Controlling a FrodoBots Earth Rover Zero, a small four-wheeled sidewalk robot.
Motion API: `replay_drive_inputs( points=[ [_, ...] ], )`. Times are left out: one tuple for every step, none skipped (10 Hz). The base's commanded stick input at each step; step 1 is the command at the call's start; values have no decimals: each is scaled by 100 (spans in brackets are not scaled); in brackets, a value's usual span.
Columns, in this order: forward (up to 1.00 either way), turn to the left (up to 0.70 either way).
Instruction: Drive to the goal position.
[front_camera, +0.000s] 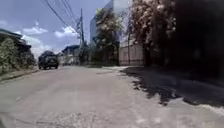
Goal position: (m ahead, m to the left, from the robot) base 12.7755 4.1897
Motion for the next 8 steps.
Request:
replay_drive_inputs(
  points=[
    [100, 34],
    [100, 40],
    [100, 33],
    [100, 0],
    [100, 0],
    [100, 0],
    [100, 0],
    [100, 0]
  ],
)
